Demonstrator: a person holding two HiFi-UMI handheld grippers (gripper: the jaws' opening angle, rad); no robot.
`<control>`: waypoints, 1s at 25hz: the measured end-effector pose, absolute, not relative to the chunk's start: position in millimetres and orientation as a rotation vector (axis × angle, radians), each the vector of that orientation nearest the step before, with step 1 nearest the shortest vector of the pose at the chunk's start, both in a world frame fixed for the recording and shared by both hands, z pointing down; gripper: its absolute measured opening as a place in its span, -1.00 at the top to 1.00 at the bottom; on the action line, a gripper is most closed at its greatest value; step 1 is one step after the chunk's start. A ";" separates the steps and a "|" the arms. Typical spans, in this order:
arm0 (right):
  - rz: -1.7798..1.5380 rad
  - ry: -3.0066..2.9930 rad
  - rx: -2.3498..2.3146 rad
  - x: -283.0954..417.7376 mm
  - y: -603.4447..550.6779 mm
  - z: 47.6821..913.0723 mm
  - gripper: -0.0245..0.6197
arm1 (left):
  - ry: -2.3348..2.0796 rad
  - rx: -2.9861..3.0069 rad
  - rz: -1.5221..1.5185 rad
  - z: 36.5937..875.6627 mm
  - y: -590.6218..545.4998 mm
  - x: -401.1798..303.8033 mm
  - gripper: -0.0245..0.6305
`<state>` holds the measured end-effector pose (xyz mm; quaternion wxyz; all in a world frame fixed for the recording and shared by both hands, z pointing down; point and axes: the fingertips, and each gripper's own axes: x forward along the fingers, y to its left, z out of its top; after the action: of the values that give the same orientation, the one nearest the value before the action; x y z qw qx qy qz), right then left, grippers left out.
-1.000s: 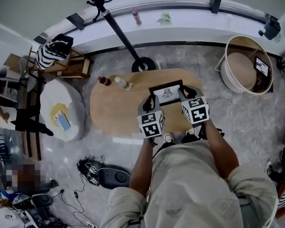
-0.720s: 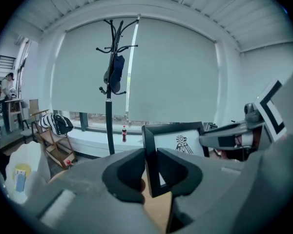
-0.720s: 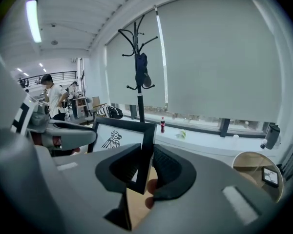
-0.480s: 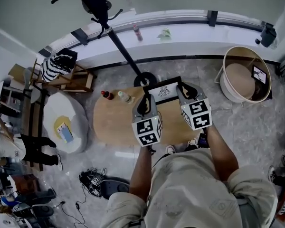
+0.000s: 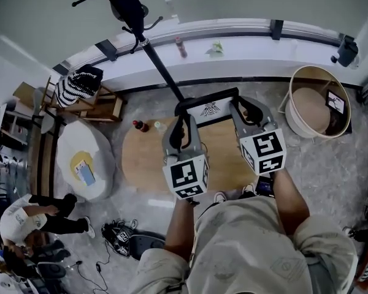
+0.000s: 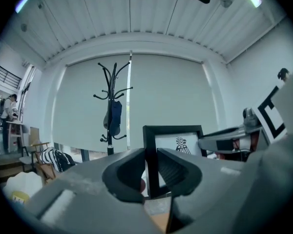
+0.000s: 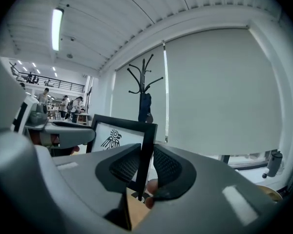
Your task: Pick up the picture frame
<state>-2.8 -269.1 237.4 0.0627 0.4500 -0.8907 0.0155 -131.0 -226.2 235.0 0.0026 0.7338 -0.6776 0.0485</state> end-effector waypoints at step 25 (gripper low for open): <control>-0.441 -2.842 1.532 12.7 -219.7 125.2 0.66 | -2.386 2.448 -0.111 123.6 -182.3 -116.5 0.66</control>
<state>12.7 -219.7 125.2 -0.0582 0.4693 -0.8707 -0.1351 -116.5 -182.3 123.6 -0.1387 0.7088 -0.6909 -0.0320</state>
